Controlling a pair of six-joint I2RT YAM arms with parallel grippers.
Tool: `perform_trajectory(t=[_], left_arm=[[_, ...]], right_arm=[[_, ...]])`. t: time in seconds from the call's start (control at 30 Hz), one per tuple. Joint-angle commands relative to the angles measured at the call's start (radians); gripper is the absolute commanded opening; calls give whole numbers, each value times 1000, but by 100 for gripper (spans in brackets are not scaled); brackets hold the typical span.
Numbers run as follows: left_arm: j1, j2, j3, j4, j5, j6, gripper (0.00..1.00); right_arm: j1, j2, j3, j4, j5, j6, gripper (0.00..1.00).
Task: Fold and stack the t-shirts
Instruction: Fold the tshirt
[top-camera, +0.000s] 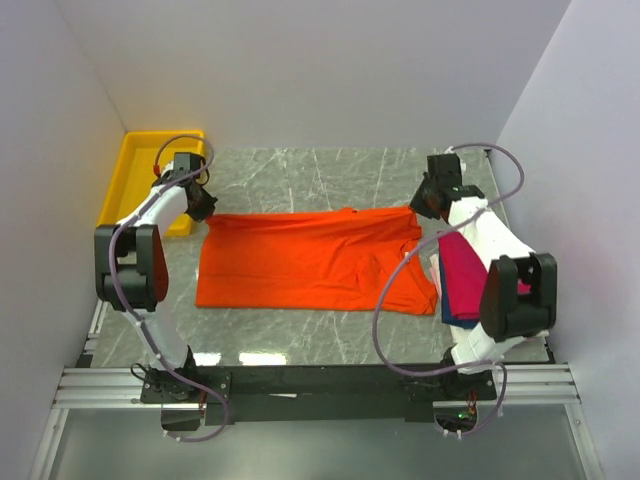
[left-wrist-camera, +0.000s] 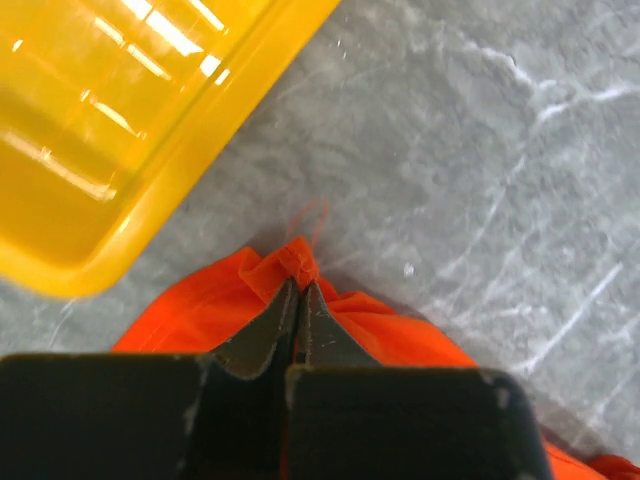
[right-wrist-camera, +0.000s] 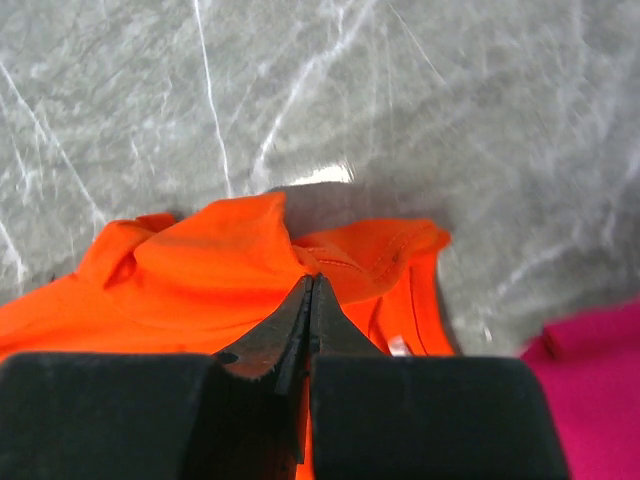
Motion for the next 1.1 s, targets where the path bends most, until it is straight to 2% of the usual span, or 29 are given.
perform_trajectory(t=[0.0, 0.3, 0.57, 0.8, 1.07], left_arm=[[5, -92, -58, 52, 16, -24, 1], [49, -227, -262, 90, 42, -66, 1], [62, -286, -331, 111, 79, -61, 1], [60, -318, -419, 141, 102, -64, 1], [94, -324, -393, 128, 119, -53, 1]], right_arm=[[-8, -98, -76, 22, 20, 19, 0], [-8, -266, -288, 37, -34, 44, 0], [-6, -327, -401, 57, -49, 57, 0], [-6, -335, -457, 83, -45, 74, 0], [-6, -332, -403, 54, -40, 73, 0]])
